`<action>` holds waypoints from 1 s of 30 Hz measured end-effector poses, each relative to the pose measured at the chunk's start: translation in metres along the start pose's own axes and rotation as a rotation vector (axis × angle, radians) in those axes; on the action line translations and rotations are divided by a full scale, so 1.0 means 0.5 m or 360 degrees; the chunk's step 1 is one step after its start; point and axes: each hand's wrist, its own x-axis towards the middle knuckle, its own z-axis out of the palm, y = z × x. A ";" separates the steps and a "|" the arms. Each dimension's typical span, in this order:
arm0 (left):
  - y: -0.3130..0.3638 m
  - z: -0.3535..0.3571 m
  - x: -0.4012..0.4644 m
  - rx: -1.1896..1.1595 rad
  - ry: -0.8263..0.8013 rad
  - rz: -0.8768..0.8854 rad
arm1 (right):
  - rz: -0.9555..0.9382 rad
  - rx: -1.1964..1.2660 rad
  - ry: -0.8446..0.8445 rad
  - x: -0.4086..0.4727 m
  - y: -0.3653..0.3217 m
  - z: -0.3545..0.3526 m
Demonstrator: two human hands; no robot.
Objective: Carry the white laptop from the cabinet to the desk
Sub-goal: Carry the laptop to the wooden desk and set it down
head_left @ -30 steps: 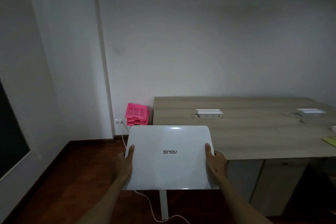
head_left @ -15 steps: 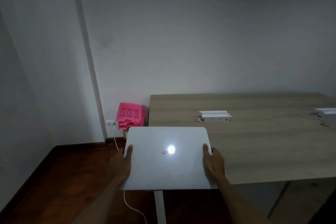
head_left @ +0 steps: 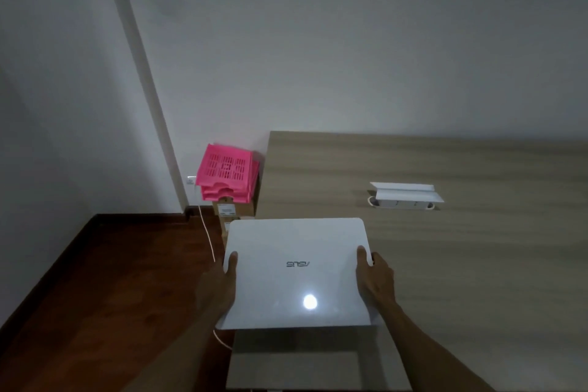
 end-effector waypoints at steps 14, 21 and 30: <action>-0.056 0.241 0.272 0.0562 -0.0335 0.0106 | 0.0273 -0.0286 -0.0017 0.241 0.051 0.176; -0.091 0.313 0.351 0.0702 -0.0450 0.0187 | 0.0303 -0.0398 -0.0039 0.329 0.060 0.235; -0.058 0.327 0.394 0.0763 -0.0254 0.0158 | 0.0256 -0.0739 -0.0122 0.414 0.047 0.247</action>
